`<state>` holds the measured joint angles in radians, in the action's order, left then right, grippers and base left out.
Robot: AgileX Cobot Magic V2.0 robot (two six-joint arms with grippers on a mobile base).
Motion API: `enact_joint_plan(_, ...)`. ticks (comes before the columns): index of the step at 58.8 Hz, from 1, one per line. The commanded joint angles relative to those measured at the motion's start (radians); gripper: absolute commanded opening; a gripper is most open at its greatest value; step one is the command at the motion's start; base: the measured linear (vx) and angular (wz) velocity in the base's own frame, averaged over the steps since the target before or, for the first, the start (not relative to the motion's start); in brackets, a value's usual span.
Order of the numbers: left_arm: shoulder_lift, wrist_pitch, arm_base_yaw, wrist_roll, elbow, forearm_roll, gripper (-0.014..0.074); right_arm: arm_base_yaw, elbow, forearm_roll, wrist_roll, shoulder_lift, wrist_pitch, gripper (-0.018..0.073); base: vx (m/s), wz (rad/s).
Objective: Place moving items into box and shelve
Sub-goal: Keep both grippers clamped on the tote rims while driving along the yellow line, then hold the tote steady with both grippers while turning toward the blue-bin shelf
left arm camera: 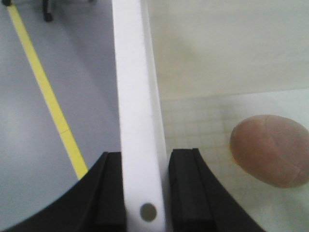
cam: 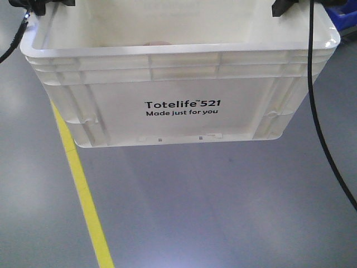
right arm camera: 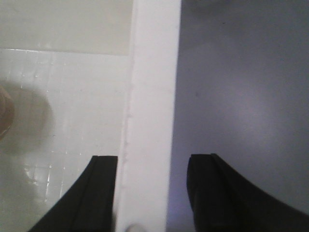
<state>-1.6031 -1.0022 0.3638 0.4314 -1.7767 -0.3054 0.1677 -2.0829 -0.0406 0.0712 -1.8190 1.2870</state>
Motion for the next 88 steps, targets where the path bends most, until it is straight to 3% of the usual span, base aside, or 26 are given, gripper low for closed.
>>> enact_joint_plan(1,0.056,0.12,0.005,-0.003,-0.039,-0.059,0.0002,-0.006,-0.04,0.031,0.025,0.067,0.001,-0.0005,0.47,-0.61)
enact_joint_plan(88,0.056,0.12,0.005,-0.003,-0.039,-0.059,0.0002,-0.006,-0.04,0.033,0.025,0.067,0.001,-0.0005,0.41,-0.66)
